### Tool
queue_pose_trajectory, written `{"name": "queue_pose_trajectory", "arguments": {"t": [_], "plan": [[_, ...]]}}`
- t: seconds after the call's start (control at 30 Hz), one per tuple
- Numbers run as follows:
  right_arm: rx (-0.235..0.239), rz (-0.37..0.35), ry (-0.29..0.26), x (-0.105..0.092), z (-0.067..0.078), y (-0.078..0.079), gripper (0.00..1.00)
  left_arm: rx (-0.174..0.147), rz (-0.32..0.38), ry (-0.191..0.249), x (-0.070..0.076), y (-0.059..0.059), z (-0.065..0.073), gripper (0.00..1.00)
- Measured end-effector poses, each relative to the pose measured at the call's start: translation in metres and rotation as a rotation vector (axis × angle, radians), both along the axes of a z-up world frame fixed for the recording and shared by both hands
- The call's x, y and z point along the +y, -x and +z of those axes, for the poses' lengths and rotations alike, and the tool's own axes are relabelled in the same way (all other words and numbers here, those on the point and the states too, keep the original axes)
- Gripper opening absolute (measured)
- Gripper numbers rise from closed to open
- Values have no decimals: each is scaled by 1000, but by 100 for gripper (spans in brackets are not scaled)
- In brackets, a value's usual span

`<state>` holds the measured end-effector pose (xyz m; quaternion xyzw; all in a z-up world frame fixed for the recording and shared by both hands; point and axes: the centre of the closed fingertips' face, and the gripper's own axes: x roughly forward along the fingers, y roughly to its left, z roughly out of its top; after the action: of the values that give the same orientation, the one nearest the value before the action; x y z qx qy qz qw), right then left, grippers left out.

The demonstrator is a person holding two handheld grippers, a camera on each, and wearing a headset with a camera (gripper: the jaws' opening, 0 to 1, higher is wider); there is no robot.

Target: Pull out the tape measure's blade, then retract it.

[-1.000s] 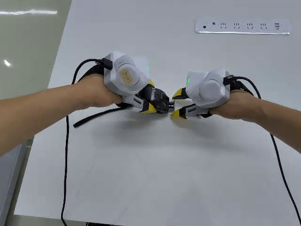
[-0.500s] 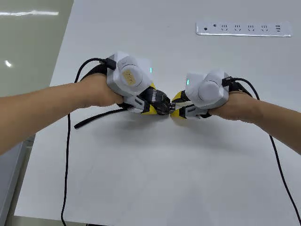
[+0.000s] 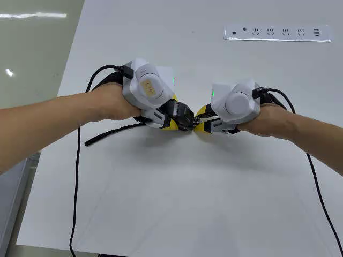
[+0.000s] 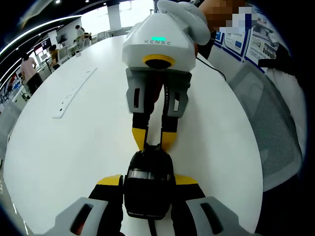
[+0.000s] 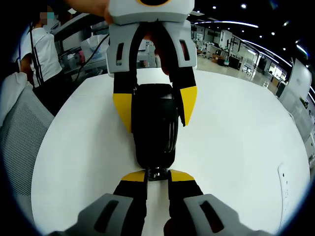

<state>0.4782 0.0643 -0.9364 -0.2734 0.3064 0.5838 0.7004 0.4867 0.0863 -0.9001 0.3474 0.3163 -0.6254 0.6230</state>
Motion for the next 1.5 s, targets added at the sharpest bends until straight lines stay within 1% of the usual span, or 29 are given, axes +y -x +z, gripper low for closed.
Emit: {"name": "queue_pose_trajectory", "arguments": {"t": [0.27, 0.53, 0.7, 1.23, 1.5], "plan": [[10, -2, -4, 0, 1, 2, 15, -7, -14, 1, 0, 0, 0, 34], [-12, 22, -2, 1, 2, 3, 13, -5, -26, 3, 0, 0, 0, 33], [-8, 21, -2, 1, 2, 3, 13, -2, -25, 10, 0, -1, 0, 33], [-12, 38, 5, -2, 2, 2, 12, -11, -34, -6, 0, -1, 0, 32], [-4, 38, 13, -7, 1, 3, 12, -12, -32, -11, -1, 0, -1, 32]]}}
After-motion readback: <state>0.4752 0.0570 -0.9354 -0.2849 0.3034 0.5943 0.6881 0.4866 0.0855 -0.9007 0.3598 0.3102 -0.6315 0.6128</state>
